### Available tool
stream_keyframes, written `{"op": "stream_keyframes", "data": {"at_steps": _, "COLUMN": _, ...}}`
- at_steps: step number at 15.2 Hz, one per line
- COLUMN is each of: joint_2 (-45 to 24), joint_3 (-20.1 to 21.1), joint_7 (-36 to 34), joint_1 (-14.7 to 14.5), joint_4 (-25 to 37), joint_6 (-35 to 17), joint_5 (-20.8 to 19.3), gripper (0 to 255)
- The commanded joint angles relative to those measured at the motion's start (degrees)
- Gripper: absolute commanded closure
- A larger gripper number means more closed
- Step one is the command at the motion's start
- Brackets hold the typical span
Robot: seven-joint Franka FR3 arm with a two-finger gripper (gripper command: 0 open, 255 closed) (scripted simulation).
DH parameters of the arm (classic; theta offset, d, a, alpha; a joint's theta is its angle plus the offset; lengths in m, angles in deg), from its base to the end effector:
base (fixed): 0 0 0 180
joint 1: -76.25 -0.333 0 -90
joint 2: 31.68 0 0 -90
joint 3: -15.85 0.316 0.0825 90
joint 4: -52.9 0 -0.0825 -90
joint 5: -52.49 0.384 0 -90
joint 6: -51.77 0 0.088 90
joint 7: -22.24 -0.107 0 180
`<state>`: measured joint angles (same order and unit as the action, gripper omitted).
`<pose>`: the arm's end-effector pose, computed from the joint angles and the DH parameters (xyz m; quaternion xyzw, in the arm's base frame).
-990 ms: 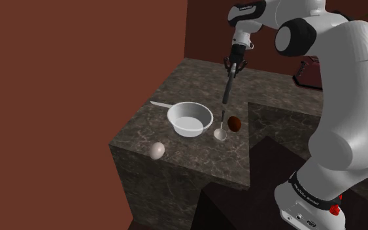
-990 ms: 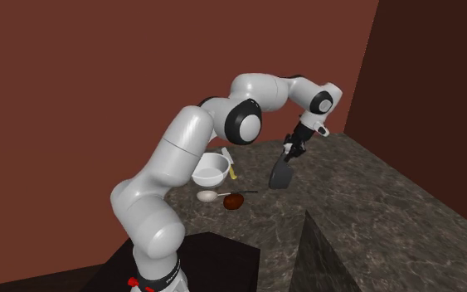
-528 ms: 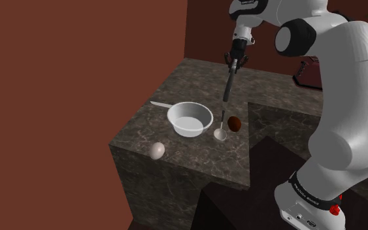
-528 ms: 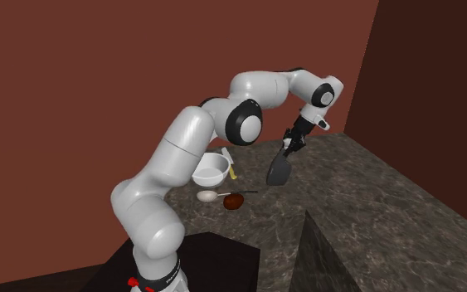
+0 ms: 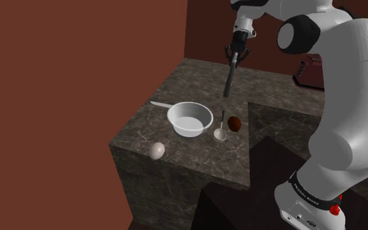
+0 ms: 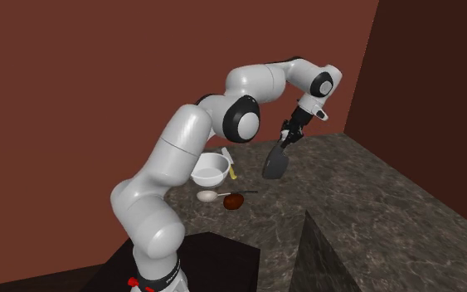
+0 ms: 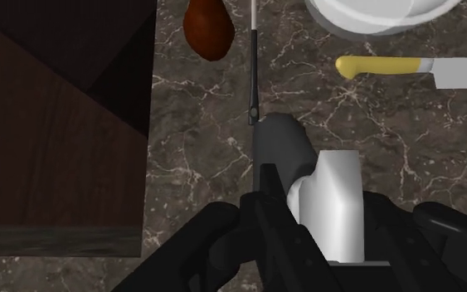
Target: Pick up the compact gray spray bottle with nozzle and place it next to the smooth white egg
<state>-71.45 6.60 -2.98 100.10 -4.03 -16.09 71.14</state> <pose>0.6119 -0.3061 0.4305 -0.8545 0.4452 0.2376 0.1231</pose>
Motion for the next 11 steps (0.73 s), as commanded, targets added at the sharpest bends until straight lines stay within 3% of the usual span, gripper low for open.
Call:
{"op": "stream_keyframes", "data": {"at_steps": 1, "joint_2": 4.8, "joint_3": 0.01, "joint_7": -0.95, "joint_1": -1.93, "joint_4": -6.65, "joint_6": -2.13, "joint_5": -0.08, "gripper": 255}}
{"op": "stream_keyframes", "data": {"at_steps": 6, "joint_2": 14.34, "joint_3": 0.84, "joint_7": -4.89, "joint_1": -6.37, "joint_4": -18.48, "joint_6": -5.56, "joint_5": 0.23, "gripper": 255}}
{"op": "stream_keyframes", "data": {"at_steps": 11, "joint_2": 21.86, "joint_3": 2.35, "joint_7": -9.75, "joint_1": -10.23, "joint_4": -26.46, "joint_6": -7.56, "joint_5": 1.0, "gripper": 255}}
